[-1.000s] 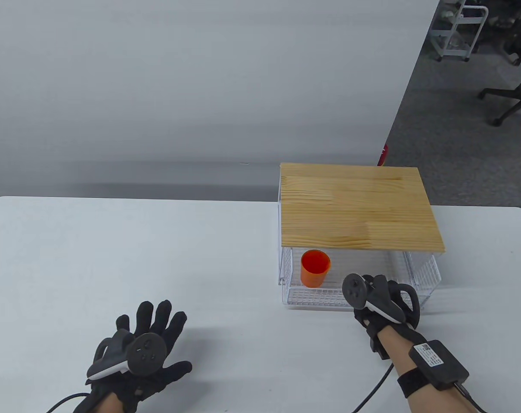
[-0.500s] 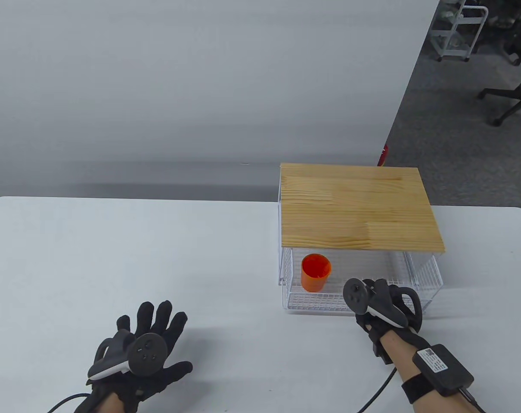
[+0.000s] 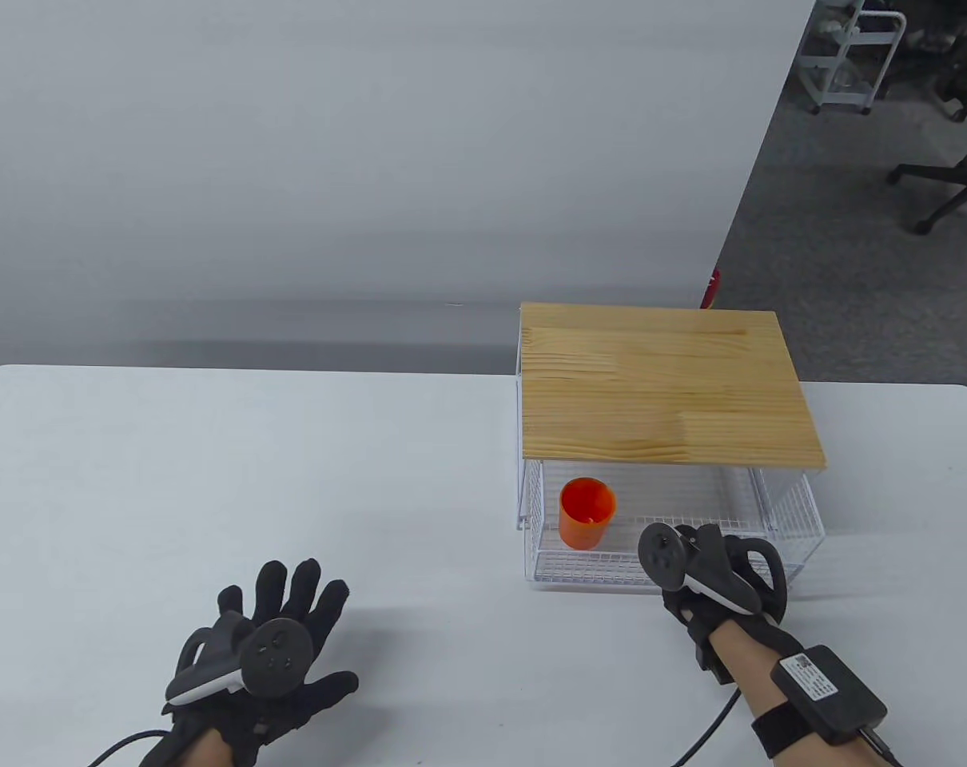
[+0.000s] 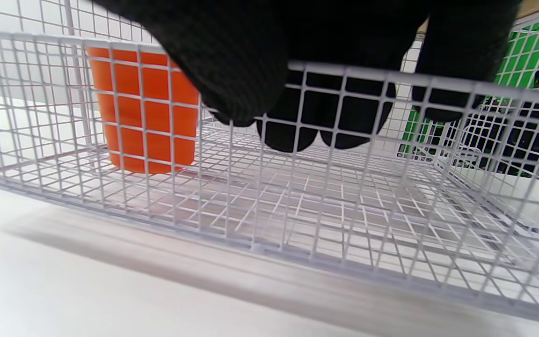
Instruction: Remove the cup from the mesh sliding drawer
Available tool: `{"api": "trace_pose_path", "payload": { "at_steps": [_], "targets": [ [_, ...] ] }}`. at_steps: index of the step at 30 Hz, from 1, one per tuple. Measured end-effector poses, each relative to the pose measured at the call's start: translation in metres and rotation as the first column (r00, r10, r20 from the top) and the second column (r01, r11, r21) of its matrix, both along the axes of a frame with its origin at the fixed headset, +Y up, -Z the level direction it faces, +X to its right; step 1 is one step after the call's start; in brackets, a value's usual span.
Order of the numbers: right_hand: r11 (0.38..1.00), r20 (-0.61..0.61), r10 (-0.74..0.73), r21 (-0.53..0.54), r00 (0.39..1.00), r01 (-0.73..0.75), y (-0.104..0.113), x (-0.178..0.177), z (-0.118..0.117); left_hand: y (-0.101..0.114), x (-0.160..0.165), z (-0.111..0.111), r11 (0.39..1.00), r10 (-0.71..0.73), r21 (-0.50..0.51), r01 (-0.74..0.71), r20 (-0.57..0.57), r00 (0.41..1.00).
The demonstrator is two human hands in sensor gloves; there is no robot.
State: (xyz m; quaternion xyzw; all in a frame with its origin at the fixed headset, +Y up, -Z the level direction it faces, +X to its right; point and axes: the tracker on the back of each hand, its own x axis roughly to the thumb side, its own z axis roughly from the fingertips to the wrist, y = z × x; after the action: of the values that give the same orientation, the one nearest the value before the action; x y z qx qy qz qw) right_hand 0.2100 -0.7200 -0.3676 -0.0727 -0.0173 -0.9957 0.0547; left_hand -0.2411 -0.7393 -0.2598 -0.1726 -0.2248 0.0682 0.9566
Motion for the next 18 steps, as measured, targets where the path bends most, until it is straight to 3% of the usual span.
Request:
{"api": "trace_pose_path", "payload": {
  "at_steps": [18],
  "targets": [
    [1.000, -0.024, 0.014, -0.026, 1.000, -0.014, 0.001, 0.000, 0.013, 0.000, 0.000, 0.000, 1.000, -0.001, 0.003, 0.001, -0.001, 1.000]
  ]
}}
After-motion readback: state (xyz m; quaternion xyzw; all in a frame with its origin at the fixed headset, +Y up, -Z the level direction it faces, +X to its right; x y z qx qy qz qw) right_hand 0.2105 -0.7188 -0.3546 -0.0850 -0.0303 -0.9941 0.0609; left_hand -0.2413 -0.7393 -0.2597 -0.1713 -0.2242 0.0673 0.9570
